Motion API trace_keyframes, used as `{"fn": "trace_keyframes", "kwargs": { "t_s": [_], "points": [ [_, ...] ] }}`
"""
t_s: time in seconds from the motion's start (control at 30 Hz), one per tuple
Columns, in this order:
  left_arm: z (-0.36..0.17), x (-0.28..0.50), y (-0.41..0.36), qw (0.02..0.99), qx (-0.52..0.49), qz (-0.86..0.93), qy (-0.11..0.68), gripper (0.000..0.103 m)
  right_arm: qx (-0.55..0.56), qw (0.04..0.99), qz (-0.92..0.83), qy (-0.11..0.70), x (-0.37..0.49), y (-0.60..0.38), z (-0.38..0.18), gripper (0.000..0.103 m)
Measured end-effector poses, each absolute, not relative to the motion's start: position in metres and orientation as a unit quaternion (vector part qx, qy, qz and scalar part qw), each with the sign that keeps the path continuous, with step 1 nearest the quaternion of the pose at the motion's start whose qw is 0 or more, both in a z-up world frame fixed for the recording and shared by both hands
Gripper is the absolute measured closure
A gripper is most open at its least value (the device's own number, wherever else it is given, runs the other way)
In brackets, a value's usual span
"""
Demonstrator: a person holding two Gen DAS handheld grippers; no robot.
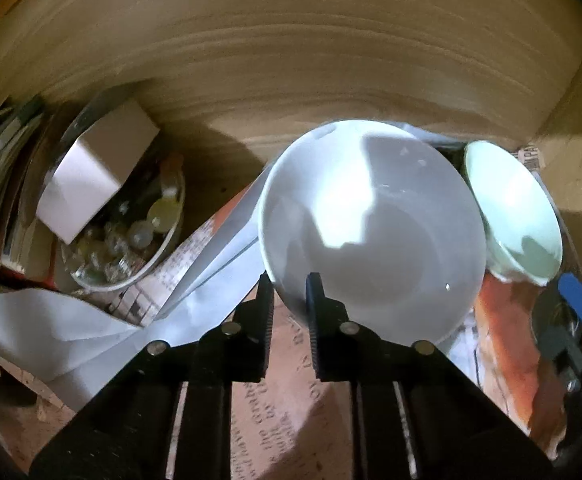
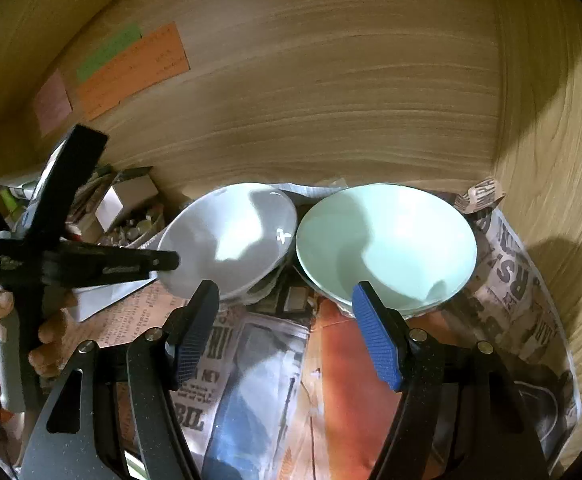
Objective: Organize plates and bowls
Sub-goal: 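Move both tools to the white bowl with dark cut-outs and grip its rim, then lift the white cut-out bowl with both tools and carry it toward the stack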
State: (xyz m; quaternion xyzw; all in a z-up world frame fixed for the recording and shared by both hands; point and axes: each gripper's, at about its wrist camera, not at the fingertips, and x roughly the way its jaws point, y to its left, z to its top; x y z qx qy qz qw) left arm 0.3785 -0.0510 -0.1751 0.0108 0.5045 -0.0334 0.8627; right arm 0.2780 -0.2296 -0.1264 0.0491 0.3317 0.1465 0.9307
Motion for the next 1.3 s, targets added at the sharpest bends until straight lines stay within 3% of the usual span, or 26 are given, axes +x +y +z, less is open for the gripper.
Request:
{"fn": "trace_keyframes", "kwargs": {
  "t_s": [0.4,0.57,1.0,1.3],
  "points": [
    [-0.164,0.329,-0.021,0.853,0.052,-0.059,0.516,0.089,0.023,0.919,0.173,0.354,0.28,-0.206,-0.127,0.038],
    [-0.165,0.32,-0.008,0.852,0.047,-0.068,0.516,0.089,0.015,0.9,0.196,0.388,0.294,-0.189,-0.133,0.046],
    [-0.17,0.325,-0.004,0.86,0.047,-0.075,0.502,0.089,0.02,0.849,0.225,0.477,0.33,-0.16,-0.164,0.087],
    [-0.173,0.324,-0.012,0.863,0.056,-0.067,0.498,0.089,0.008,0.859,0.213,0.465,0.323,-0.154,-0.158,0.087]
  ]
}}
